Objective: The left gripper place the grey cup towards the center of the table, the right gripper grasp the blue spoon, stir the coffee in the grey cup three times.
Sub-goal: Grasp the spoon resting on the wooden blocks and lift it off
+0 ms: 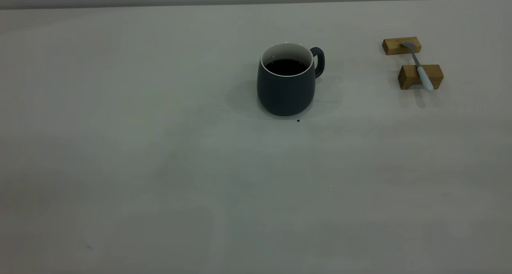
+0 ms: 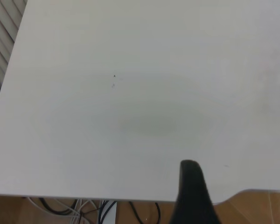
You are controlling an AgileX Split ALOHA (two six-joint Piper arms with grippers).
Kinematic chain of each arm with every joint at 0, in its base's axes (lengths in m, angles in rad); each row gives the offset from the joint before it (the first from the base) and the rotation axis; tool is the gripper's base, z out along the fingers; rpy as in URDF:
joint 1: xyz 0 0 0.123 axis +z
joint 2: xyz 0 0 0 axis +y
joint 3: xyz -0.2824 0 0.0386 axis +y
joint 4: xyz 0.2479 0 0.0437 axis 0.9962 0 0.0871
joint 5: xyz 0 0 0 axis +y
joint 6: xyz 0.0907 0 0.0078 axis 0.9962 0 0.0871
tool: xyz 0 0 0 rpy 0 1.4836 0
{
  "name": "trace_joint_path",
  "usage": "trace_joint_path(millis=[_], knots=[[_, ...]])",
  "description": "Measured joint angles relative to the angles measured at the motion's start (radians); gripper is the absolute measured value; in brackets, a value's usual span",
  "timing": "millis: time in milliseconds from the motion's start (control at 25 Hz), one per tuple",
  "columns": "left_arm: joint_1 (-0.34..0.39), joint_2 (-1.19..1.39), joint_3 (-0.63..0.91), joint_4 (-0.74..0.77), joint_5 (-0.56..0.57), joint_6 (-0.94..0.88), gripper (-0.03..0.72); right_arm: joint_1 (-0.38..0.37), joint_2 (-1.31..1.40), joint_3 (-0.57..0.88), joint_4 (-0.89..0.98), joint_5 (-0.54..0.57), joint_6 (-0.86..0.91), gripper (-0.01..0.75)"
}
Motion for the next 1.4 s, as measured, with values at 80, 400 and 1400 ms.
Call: trace_joint_path(millis=[80,400,1400], knots=[[0.0,0.0,0.0,0.0,0.0,0.0,0.585,0.0,0.0,0.0,0.0,0.0,0.0,0.238],[0.0,0.0,0.0,0.0,0.0,0.0,0.585,0.0,0.022,-0.016,0.014,-0.021,-0.016,0.251],[0.0,0.0,0.0,0.0,0.0,-0.001,0.585,0.0,1.361,-0.358,0.395,-0.475,-0.399,0.578]])
